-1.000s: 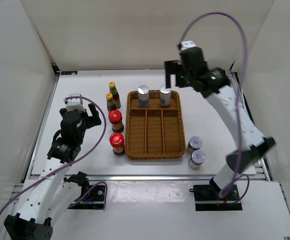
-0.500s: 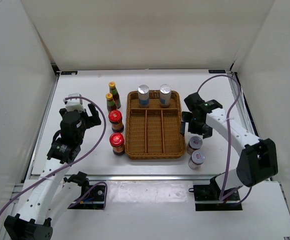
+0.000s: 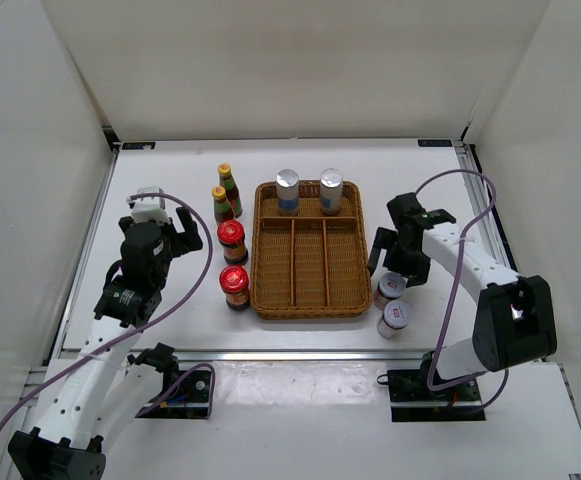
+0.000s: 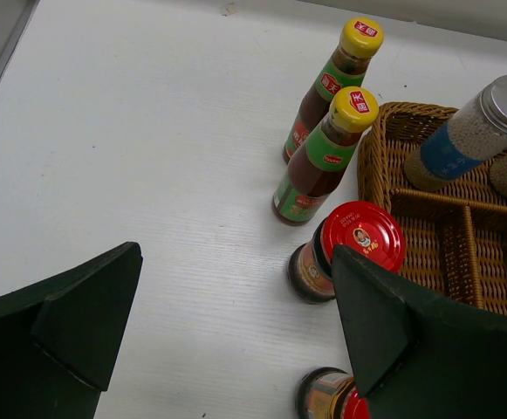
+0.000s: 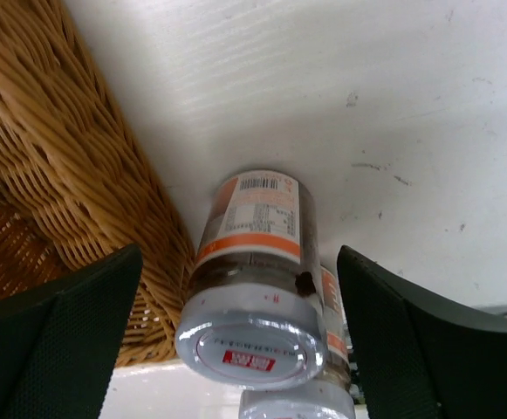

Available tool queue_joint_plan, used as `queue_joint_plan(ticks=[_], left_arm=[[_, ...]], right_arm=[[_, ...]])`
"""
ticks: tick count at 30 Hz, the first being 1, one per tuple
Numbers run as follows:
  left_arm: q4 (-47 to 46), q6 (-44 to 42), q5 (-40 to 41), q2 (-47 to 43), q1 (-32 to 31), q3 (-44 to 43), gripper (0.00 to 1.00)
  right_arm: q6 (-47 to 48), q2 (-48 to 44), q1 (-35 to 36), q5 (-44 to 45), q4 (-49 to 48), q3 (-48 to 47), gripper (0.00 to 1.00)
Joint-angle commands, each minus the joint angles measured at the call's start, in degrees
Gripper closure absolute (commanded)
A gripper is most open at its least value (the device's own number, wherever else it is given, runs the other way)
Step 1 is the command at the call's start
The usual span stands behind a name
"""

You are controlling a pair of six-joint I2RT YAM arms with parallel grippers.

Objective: Organize the condiment bottles

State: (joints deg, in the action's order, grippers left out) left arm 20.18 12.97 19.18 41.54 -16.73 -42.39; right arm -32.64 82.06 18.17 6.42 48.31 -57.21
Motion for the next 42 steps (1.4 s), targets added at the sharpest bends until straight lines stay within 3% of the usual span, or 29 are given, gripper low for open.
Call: queue_joint_plan(ticks=[1, 5, 12, 15, 18, 20, 21, 24, 34, 42], left_arm=[[0.38, 0.12, 0.6, -0.41, -0.32, -1.99, 0.0], [0.38, 0.12, 0.6, -0.41, -0.32, -1.99, 0.0], [0.38, 0.12, 0.6, -0.41, -0.32, -1.99, 0.0], [0.38, 0.12, 0.6, -0.41, -0.32, -1.99, 0.0], [0.38, 0.12, 0.6, -0.41, -0.32, -1.99, 0.0], [0.38, 0.12, 0.6, -0.41, -0.32, -1.99, 0.0], [0.38, 0.12, 0.6, -0.41, -0.32, -1.99, 0.0], [0.38, 0.12, 0.6, -0.41, -0.32, -1.99, 0.0], [0.38, 0.12, 0.07, -0.41, -0.32, -1.99, 0.0], [0.91, 0.12, 0.07, -0.41, -0.32, -1.99, 0.0]], right_arm=[[-0.93, 0.38, -0.42, -1.76, -2.61, 0.95, 0.06], [-1.46, 0.38, -0.95, -1.23, -2.61, 1.58, 0.17], [-2.51, -2.34, -2.0, 1.05, -1.91, 2.1, 0.56], [-2.51, -5.06, -2.0, 3.69, -0.5, 1.58, 0.65], [-2.51, -5.95, -2.0, 5.62, 0.64, 0.35, 0.62], [-2.51, -6.48, -2.0, 5.63, 1.95, -0.45, 0.44], [-2.51, -7.26, -2.0, 6.24, 1.96, -0.97, 0.3], [-1.99, -8.84, -2.0, 5.72, 1.96, -0.97, 0.17], [-1.99, -12.28, -1.47, -0.34, 1.34, 3.07, 0.16], [-3.13, -12.8, 1.68, -0.35, 0.73, 6.32, 0.14]])
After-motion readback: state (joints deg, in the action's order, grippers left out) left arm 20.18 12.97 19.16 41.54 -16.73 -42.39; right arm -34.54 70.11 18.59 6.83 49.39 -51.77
